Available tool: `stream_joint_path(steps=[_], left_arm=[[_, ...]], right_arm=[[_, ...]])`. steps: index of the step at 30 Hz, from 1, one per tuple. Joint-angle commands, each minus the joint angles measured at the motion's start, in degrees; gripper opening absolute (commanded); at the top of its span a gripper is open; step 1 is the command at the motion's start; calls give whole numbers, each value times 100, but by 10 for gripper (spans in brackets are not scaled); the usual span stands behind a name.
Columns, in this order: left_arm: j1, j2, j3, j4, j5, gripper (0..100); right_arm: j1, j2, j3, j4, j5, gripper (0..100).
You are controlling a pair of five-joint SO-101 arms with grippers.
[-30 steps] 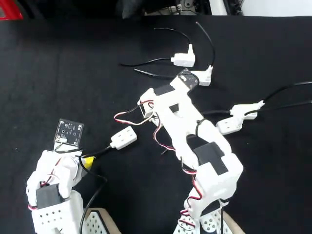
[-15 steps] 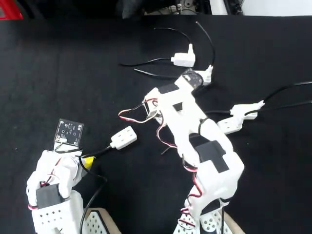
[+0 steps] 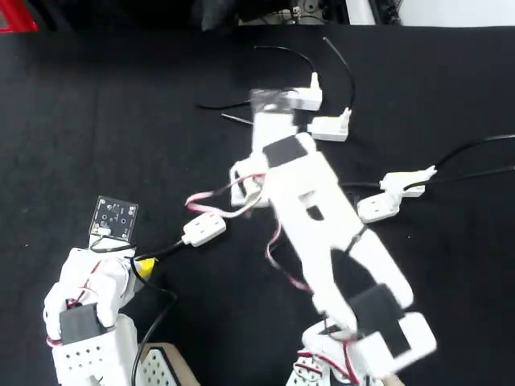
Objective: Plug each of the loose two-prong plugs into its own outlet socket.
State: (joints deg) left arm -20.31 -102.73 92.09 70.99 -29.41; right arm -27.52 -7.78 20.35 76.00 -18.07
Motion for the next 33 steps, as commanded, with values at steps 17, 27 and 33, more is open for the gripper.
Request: stream_joint_path(steps=[17,27,33], left_arm=[[92,-26,-31,44,-44,336],[92,-26,-31,44,-44,336],[84,-26,-31,44,-44,336]], right_arm=[[571,954,75,-211,6382,12],[941,3327,-1912,-290,5134,12],[607,3495,-2352,316,5125,87]])
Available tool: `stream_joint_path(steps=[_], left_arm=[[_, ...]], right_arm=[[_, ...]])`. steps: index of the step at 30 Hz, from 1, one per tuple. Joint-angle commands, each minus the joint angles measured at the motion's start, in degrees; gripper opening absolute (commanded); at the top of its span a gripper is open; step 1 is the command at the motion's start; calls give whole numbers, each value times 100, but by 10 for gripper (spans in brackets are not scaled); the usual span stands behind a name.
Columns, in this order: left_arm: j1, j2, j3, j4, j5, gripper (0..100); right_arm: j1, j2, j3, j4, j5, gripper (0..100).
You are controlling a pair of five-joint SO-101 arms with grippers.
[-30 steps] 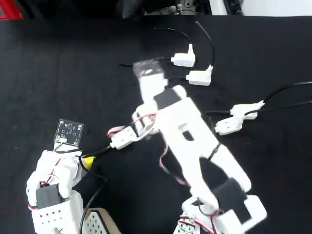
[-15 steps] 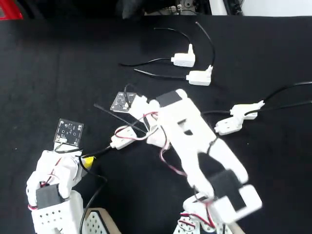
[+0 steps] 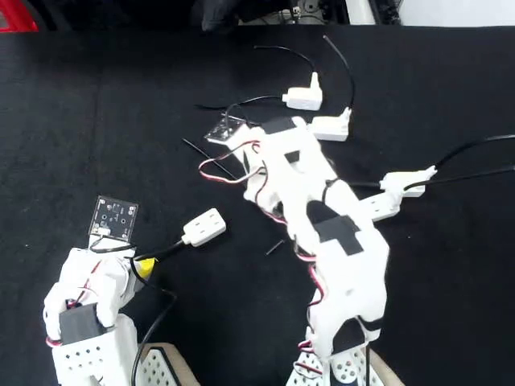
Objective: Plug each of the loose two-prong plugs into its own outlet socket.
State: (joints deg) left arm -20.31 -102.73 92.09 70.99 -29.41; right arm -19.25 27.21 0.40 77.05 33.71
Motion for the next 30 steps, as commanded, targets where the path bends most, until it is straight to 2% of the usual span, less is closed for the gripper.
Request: stream_joint_path(steps=[1,16,22,30], left_arm=[[75,-26,-31,44,-44,336],[66,-26,-31,44,-44,336],[66,-26,-22,44,-44,336],[48,-26,-22,44,-44,336]], right_arm=[[-264,-4,-374,264,-53,110],[-510,4,-769,308,-44,79],[-607,110,-787,308,-44,167],[-589,787,-1604,607,-44,103]])
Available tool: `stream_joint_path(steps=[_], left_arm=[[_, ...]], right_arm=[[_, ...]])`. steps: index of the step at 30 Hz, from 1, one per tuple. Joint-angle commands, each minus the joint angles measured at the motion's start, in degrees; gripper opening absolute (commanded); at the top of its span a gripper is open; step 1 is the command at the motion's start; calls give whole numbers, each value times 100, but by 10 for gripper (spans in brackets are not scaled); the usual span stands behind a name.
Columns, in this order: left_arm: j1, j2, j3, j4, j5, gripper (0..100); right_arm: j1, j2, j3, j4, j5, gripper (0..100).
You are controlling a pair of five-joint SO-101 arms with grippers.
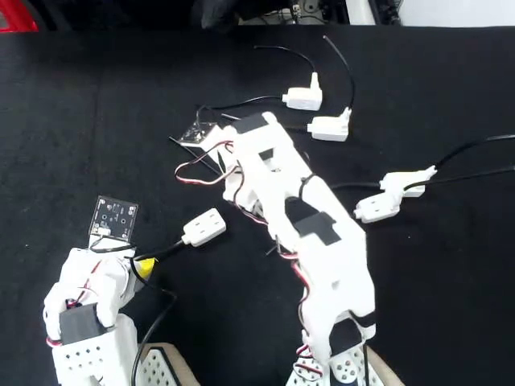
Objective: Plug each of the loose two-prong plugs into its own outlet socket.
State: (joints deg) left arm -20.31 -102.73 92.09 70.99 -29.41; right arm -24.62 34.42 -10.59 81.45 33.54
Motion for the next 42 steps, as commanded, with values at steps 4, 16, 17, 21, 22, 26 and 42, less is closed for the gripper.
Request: stream_joint_path(steps=[4,16,17,21,22,26,42], left_arm=[[48,-26,-22,44,-44,336],[48,-26,-22,44,-44,336],[48,-26,-22,44,-44,336],[48,-26,-22,44,-44,336],[48,-26,-22,44,-44,336],[57,-26,-22,44,-44,336],[66,-26,-22,44,-44,336]], right_arm=[[-53,268,-1103,580,-26,100],[-53,1385,-2580,1644,-53,100],[-53,1481,-2738,1741,-53,100],[62,1745,-3345,1943,-62,100],[97,1780,-3433,1943,-62,100],[123,1824,-3442,1960,-62,99],[202,1481,-2730,1978,35,99]])
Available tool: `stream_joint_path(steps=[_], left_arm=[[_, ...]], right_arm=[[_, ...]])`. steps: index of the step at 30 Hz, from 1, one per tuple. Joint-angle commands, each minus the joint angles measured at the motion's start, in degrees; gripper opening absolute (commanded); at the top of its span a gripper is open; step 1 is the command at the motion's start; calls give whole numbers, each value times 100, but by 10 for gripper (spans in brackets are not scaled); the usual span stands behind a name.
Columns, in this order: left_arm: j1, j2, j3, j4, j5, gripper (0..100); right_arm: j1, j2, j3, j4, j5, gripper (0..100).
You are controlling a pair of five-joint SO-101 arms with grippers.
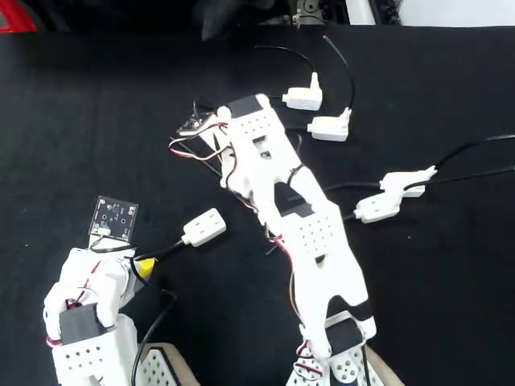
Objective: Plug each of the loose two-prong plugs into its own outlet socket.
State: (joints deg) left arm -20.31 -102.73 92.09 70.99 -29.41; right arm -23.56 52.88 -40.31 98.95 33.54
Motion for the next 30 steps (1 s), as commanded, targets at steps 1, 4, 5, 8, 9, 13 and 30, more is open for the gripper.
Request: stream_joint_path(steps=[1,4,5,8,9,13,30], left_arm=[[66,-26,-22,44,-44,336],[66,-26,-22,44,-44,336],[66,-26,-22,44,-44,336],[66,-26,-22,44,-44,336],[66,-26,-22,44,-44,336],[66,-26,-22,44,-44,336],[92,-26,-22,44,-44,336]], right_arm=[[88,-479,400,229,114,99],[88,-804,760,220,167,99],[88,-875,840,220,167,99],[88,-884,892,202,167,99],[88,-857,892,185,167,99],[79,-725,734,185,141,99],[123,-998,444,158,-615,12]])
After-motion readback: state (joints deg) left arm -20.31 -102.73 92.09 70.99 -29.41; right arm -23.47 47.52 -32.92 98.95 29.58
